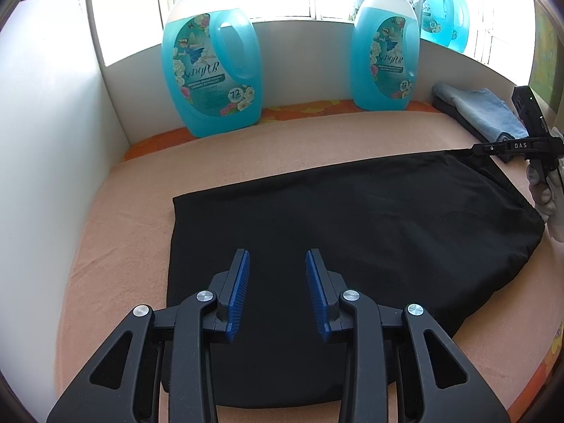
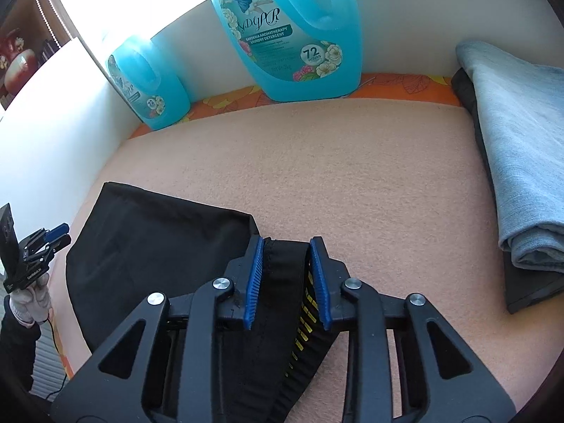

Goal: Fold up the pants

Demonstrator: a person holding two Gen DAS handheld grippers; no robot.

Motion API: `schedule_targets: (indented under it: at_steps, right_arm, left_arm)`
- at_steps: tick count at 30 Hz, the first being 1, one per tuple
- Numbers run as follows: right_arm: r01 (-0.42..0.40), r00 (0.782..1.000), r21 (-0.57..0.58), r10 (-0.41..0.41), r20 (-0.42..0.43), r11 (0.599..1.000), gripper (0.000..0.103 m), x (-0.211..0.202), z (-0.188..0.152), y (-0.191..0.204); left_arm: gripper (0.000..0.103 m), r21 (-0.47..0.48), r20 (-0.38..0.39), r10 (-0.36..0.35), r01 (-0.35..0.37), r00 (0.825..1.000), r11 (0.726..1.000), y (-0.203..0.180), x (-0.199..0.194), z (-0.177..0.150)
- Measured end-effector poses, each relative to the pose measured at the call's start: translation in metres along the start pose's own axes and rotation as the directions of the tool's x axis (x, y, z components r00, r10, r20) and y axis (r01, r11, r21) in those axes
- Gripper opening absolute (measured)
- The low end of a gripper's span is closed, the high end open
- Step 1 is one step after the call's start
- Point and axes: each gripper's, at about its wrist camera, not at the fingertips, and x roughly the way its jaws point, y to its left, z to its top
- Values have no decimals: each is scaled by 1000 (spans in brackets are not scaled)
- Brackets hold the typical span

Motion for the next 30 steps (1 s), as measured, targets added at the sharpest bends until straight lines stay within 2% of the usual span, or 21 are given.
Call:
schedule_targets:
  at_steps: [4, 9, 12, 13, 14, 16, 20, 24, 27, 30]
  right_arm:
    - [1, 999, 98, -5, 35, 995, 25, -22, -2, -7]
    - [124, 992, 89, -123, -27, 988, 25, -15, -4, -11]
    - [118, 993, 87, -116, -23, 989, 26, -14, -5, -11]
    - [119, 993, 88, -118, -18, 989, 32, -17, -6, -11]
    - [139, 990, 88, -139, -10, 986, 48, -21, -6, -11]
    - [164, 986, 65, -166, 24, 984, 53, -35, -10, -6]
    - [150, 986, -25, -148, 71, 988, 53, -66, -26, 22]
    - [120, 990, -197, -103, 94, 973, 53, -87, -49, 75]
    - [97, 994, -339, -76, 76, 936, 53, -89, -70, 119]
    - [65, 998, -470, -53, 38, 880, 53, -81, -92, 161]
  left_arm:
    - [32, 5, -1, -2, 2, 1000, 1000, -1, 0, -1]
    - [32, 14, -14, -7, 8, 1000, 1000, -5, 5, -3]
    - [32, 5, -7, -15, 15, 1000, 1000, -3, 1, -4]
    - [32, 8, -2, -11, 11, 1000, 1000, -2, -2, -4]
    - [32, 11, 3, -4, 4, 1000, 1000, -1, -5, -5]
    - [32, 4, 11, 9, -9, 1000, 1000, 5, -14, -8]
    - [32, -28, 32, 31, -31, 999, 999, 23, -35, -18]
    - [32, -72, 21, 31, -29, 999, 997, 40, -48, -32]
    - [32, -69, 7, 25, -25, 1000, 997, 41, -54, -45]
    - [32, -65, -1, -9, 9, 1000, 998, 36, -58, -55]
